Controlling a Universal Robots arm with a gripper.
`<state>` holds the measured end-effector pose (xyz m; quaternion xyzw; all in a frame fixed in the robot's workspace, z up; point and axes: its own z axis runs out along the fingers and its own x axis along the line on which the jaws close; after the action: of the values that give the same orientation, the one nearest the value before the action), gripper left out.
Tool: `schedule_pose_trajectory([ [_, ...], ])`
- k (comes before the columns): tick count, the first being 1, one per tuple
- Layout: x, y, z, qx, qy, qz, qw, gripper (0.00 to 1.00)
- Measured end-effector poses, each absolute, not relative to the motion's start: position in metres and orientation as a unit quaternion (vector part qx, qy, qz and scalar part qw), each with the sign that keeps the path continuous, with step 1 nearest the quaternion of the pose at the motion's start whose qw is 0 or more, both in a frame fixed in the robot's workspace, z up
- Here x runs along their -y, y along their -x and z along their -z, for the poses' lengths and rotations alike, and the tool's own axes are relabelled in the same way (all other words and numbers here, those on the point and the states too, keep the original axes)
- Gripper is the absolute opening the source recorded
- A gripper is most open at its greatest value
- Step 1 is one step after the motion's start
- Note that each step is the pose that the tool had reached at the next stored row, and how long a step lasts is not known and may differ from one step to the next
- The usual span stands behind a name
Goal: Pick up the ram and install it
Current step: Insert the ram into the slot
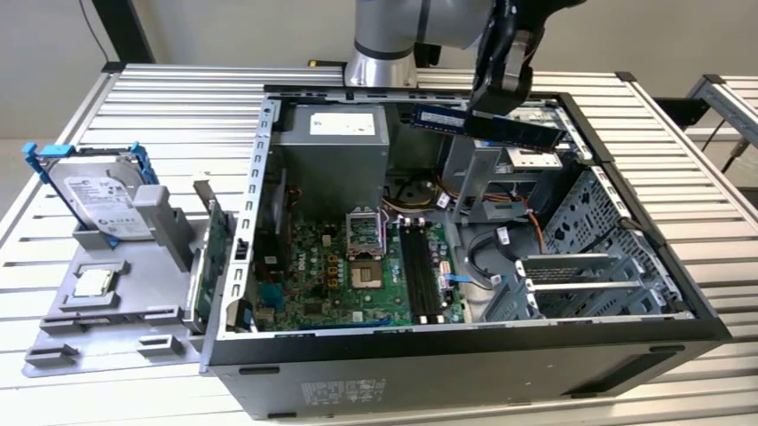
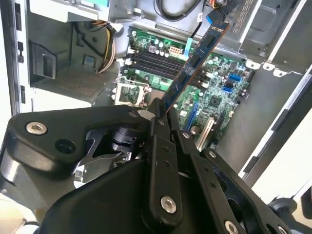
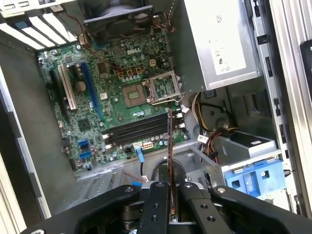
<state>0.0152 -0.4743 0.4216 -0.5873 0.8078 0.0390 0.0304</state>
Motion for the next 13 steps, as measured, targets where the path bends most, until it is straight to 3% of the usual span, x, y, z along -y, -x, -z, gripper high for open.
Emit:
schedule_pose_trajectory([
  [13,0.4743,-0.0152,-0.4216,-0.833,0.550,-0.038,0.032,0.00],
])
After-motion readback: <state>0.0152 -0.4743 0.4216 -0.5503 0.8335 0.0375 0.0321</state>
